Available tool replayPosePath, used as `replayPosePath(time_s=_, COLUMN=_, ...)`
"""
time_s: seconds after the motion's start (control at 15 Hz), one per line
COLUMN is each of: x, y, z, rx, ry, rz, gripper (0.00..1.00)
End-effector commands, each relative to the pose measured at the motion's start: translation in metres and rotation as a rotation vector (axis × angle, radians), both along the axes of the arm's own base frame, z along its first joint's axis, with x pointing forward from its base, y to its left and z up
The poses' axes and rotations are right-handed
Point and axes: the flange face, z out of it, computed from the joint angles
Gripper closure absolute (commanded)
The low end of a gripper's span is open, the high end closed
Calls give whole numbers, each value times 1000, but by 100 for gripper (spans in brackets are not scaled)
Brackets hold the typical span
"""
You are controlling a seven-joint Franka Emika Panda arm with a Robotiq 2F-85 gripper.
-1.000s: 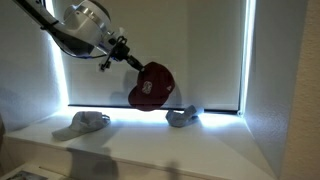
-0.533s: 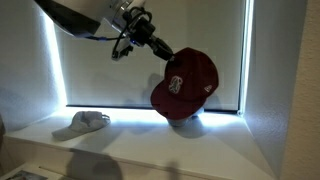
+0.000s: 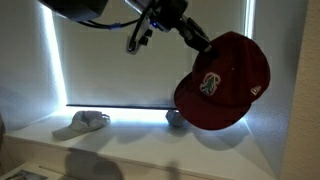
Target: Move the red cap to the right side of the windowsill
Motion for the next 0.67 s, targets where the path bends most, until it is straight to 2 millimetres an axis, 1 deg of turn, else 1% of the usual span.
replayPosePath(time_s=0.0, x=24, y=21, z=45, rx=-69, ry=-90, rz=162, gripper=98)
replayPosePath(time_s=0.07, x=44, y=41, z=59, rx=-74, ry=-107, rz=218, gripper=98)
replayPosePath(time_s=0.2, x=81, y=77, z=74, rx=-70, ry=-130, rz=322, gripper=98)
replayPosePath(time_s=0.33, x=122, y=120, z=85, rx=-65, ry=-120, rz=392, gripper=98)
replayPosePath(time_s=0.4, x=142, y=143, z=86, rx=-44, ry=-107, rz=428, gripper=98)
replayPosePath(time_s=0.53, x=174, y=186, z=79, rx=21, ry=-73, rz=467, gripper=98)
replayPosePath(time_s=0.6, x=189, y=202, z=78, rx=45, ry=-46, rz=468, gripper=98)
